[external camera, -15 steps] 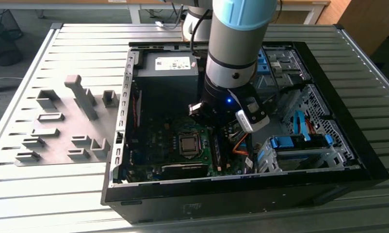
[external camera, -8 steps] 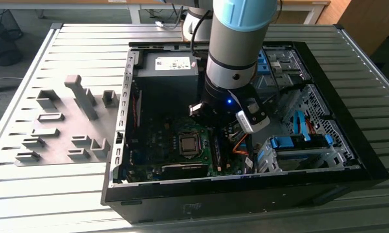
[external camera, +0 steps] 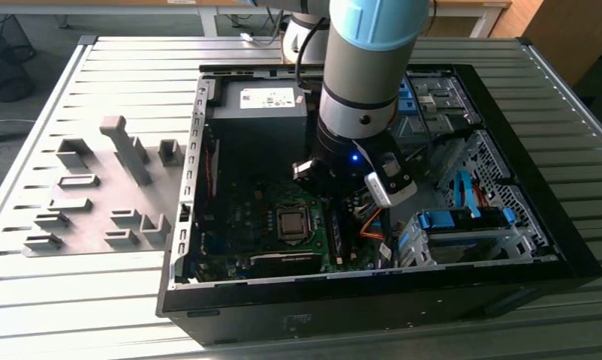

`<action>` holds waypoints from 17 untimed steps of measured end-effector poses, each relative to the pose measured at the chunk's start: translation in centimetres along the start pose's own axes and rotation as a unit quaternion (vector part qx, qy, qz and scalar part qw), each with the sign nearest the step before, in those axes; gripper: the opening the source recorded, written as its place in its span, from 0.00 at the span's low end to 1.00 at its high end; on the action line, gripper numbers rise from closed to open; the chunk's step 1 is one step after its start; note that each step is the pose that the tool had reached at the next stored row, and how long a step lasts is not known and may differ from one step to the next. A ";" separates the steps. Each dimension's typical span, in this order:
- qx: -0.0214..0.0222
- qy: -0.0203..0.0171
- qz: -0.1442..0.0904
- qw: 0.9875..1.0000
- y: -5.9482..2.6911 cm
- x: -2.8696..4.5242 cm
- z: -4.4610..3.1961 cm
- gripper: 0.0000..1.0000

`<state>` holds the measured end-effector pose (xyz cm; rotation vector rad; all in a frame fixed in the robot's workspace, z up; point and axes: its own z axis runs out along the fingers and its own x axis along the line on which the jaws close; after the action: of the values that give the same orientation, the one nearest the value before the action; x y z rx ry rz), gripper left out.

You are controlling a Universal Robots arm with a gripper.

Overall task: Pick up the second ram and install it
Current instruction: 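Insert the second ram into the second slot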

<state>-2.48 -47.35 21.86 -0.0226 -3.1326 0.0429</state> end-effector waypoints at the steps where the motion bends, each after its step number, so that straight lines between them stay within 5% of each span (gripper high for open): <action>1: 0.000 0.000 0.000 1.000 0.00 -0.02 0.02 0.14; 17: 0.000 0.000 0.001 1.000 0.02 -0.04 0.27 0.14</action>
<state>-2.45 -47.34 21.58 -0.0258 -3.1326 0.0429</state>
